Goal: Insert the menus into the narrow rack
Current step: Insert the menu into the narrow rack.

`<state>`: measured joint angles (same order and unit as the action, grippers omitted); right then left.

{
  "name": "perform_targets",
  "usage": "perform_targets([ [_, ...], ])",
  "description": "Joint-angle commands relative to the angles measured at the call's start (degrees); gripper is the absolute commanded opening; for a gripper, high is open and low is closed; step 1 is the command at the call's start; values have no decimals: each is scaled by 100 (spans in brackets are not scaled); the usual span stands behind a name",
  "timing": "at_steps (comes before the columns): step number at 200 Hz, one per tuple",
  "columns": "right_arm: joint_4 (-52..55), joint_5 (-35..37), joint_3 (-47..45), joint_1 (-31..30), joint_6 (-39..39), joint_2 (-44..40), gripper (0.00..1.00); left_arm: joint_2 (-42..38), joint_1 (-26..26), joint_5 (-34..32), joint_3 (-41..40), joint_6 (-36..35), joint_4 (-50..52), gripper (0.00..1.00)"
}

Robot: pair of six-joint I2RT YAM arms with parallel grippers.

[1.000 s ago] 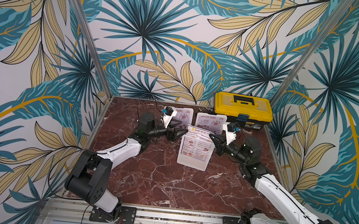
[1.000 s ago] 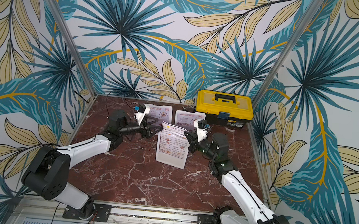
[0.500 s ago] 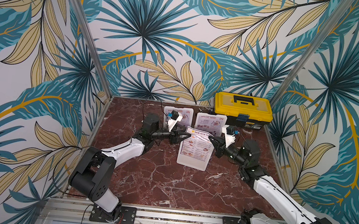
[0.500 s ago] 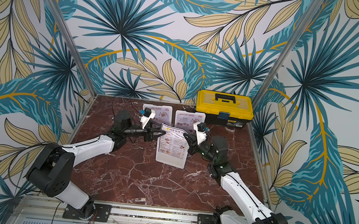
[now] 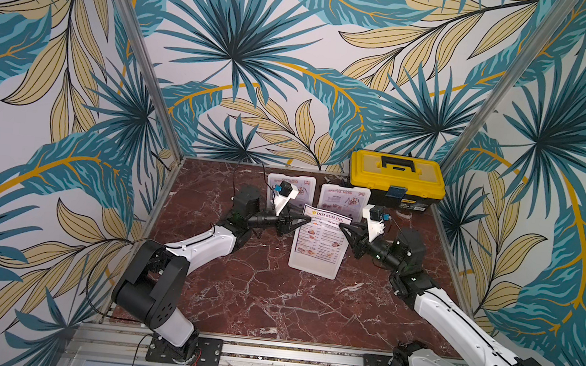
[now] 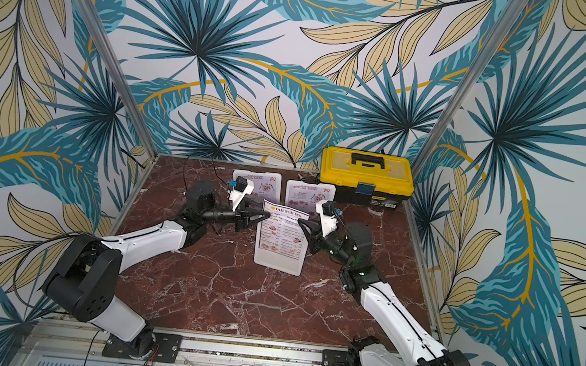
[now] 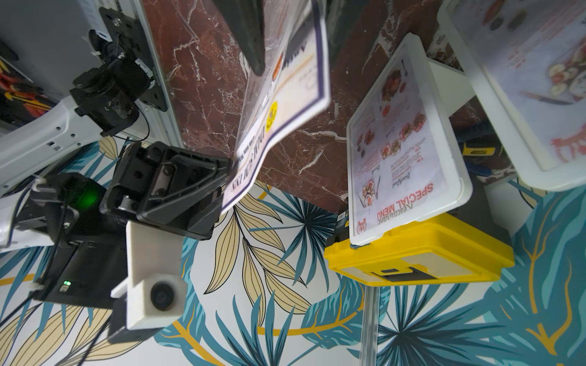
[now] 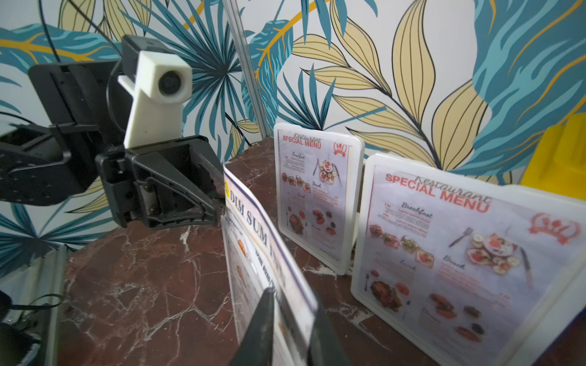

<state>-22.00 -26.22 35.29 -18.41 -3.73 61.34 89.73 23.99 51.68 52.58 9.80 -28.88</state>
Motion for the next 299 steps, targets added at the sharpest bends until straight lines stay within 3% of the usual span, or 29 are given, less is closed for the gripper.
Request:
perform_targets([
  [1,61,-24,67,-4,46,-17,8,-8,43,60,157,-40,-47,23],
  [31,-172,8,-157,-4,61,97,0,27,72,22,92,-76,-47,17],
  [104,-629,126,-576,-4,-43,63,0,108,165,-145,-111,-180,-47,17],
  [131,-567,239,-477,-4,-74,-17,34,14,167,-217,-108,-180,-47,26],
  [143,-459,180,-380,-4,-50,-38,39,-30,163,-252,-112,-176,-47,32],
  [155,-338,124,-267,-4,-8,-27,39,-58,160,-264,-96,-183,-47,40],
  [182,-202,28,-88,-4,94,28,20,-84,161,-279,-27,-213,-47,51],
  [222,-51,-9,96,-3,242,154,11,-132,155,-265,167,-206,-47,54],
  [241,-19,-74,170,-4,297,209,12,-107,129,-218,277,-183,-47,52],
  [299,-41,-165,293,-4,270,324,34,1,122,-105,471,-111,-47,42],
])
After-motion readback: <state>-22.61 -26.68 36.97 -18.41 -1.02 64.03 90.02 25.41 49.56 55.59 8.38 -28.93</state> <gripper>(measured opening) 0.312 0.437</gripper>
